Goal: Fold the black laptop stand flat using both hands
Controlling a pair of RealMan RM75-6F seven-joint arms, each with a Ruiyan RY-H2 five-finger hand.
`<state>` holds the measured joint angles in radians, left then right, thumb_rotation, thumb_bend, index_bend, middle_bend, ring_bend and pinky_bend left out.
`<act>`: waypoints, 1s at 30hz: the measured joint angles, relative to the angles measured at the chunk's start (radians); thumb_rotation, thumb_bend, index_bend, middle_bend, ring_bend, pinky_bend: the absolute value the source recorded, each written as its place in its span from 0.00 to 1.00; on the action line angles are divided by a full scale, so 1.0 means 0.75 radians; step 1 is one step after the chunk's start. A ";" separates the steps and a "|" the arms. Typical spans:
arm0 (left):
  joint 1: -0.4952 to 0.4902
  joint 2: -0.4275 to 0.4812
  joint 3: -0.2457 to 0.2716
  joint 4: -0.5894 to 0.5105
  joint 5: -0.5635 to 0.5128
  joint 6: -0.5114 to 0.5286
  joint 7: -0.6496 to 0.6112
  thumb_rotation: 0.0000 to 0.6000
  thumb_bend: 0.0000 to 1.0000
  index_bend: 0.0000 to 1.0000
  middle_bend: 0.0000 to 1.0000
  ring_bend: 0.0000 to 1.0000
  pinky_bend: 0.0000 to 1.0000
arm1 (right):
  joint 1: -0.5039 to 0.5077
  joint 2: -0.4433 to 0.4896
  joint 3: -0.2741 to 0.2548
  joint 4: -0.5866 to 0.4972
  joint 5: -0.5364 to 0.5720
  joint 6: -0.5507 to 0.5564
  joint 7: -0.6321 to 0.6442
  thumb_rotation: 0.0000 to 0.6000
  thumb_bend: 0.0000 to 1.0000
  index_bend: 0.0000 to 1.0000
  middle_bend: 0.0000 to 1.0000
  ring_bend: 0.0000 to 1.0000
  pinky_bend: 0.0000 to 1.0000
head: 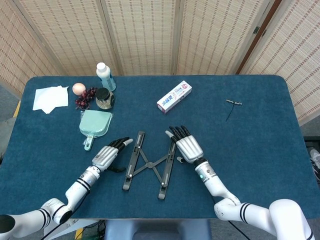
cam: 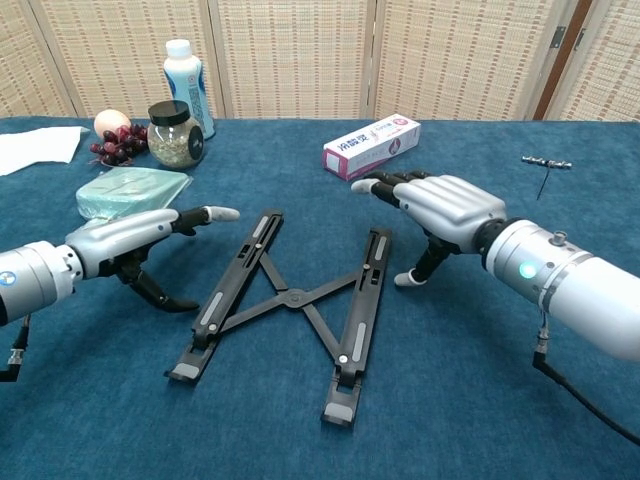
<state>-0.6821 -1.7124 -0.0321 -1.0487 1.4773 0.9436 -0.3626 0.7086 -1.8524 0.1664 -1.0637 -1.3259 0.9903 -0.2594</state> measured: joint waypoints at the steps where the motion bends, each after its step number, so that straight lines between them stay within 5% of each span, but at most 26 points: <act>1: 0.000 -0.001 0.000 0.001 0.000 -0.002 -0.003 1.00 0.20 0.00 0.00 0.04 0.11 | 0.000 -0.005 0.004 0.002 0.005 0.001 -0.002 1.00 0.06 0.00 0.00 0.00 0.00; 30: -0.033 -0.037 -0.009 0.007 0.005 -0.048 -0.090 1.00 0.20 0.00 0.00 0.04 0.11 | 0.048 -0.115 0.048 0.120 0.023 0.000 0.006 1.00 0.06 0.00 0.00 0.00 0.00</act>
<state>-0.7067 -1.7401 -0.0389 -1.0433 1.4811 0.9076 -0.4300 0.7449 -1.9389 0.2027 -0.9734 -1.3086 0.9906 -0.2552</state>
